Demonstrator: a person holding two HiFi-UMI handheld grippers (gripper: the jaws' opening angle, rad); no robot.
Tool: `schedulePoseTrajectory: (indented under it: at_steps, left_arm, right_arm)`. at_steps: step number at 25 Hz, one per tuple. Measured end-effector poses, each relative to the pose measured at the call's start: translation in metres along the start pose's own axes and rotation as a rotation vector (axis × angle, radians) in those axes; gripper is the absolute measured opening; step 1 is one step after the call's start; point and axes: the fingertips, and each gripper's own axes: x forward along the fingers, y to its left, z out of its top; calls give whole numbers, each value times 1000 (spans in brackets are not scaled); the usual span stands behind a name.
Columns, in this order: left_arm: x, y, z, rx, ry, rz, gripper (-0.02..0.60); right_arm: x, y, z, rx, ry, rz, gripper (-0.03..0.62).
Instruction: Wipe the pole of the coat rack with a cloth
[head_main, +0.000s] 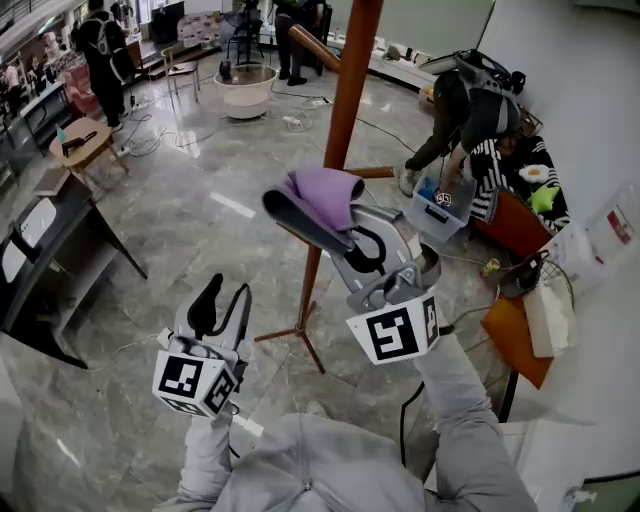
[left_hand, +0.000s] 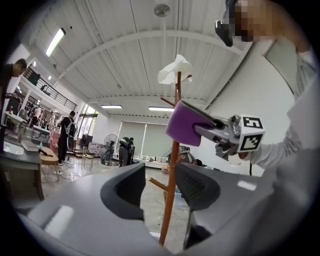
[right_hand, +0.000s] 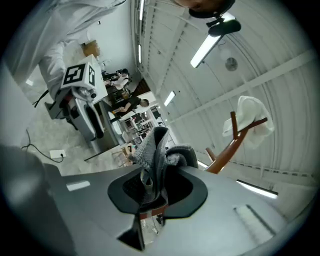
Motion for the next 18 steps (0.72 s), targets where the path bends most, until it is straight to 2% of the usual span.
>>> schedulePoseTrajectory:
  at_steps: [3,5,11,18]
  left_arm:
    - [-7,3,-1,2,1,33,196]
    - [-12,4,-3,3,3,56,196]
    - [-17,10,-4,-2,12,99,196]
    - [-14,7,-11,-7,22,105,196]
  right_arm:
    - [10,20,-24,3,34,63,49]
    - [11,26,-42,53,55,77,49]
    - [21,34,-88,268,104,115,49]
    - [24,30,-105,581,79,137,49]
